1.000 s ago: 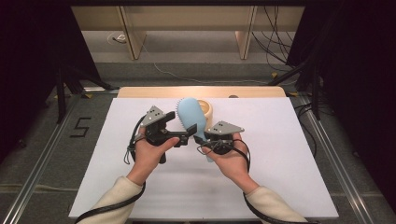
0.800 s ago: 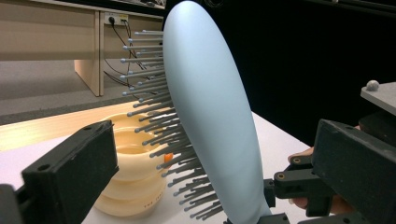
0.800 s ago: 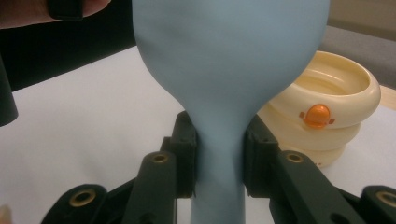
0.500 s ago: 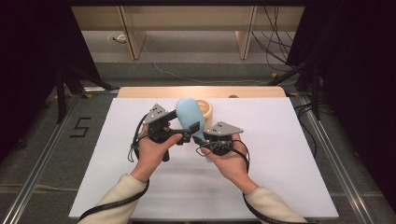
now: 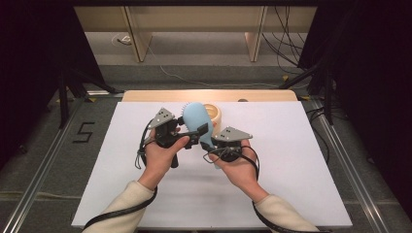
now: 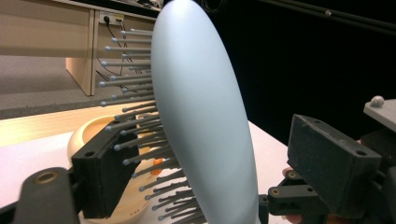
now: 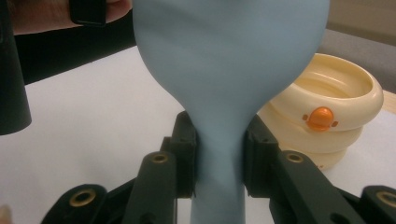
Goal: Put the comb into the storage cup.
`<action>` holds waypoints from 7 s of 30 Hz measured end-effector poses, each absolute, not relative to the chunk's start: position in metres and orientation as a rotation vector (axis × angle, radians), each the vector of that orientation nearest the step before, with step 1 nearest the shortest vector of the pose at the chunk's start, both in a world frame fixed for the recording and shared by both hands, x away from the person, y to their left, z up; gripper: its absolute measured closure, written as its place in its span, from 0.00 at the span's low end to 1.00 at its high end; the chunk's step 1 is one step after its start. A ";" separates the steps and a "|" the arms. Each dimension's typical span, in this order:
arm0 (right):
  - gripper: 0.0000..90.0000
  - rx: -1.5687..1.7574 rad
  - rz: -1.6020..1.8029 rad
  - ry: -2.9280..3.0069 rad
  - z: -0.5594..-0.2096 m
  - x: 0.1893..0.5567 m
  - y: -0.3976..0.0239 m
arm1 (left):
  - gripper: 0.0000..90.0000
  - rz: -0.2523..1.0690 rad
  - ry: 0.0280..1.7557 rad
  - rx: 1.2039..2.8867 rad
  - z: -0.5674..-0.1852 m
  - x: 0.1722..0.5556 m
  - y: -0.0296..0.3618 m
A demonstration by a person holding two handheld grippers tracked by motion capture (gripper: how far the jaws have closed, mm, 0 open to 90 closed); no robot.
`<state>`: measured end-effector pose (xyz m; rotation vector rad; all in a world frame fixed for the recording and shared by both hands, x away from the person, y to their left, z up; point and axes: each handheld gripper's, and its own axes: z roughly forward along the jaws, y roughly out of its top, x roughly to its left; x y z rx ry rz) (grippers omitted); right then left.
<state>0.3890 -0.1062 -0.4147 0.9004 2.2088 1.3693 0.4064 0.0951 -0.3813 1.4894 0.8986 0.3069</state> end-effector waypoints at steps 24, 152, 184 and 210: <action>0.78 0.883 1.355 2.224 -0.419 0.388 -0.103 | 0.54 0.231 0.866 1.488 -0.380 0.405 0.097; 0.05 0.950 1.444 2.051 -0.446 0.352 -0.252 | 0.55 0.450 0.826 1.549 -0.360 0.403 0.123; 0.06 0.984 1.443 1.998 -0.450 0.333 -0.284 | 0.55 0.469 0.826 1.552 -0.360 0.403 0.123; 0.07 1.010 1.455 1.971 -0.454 0.322 -0.296 | 0.55 0.489 0.809 1.561 -0.357 0.407 0.122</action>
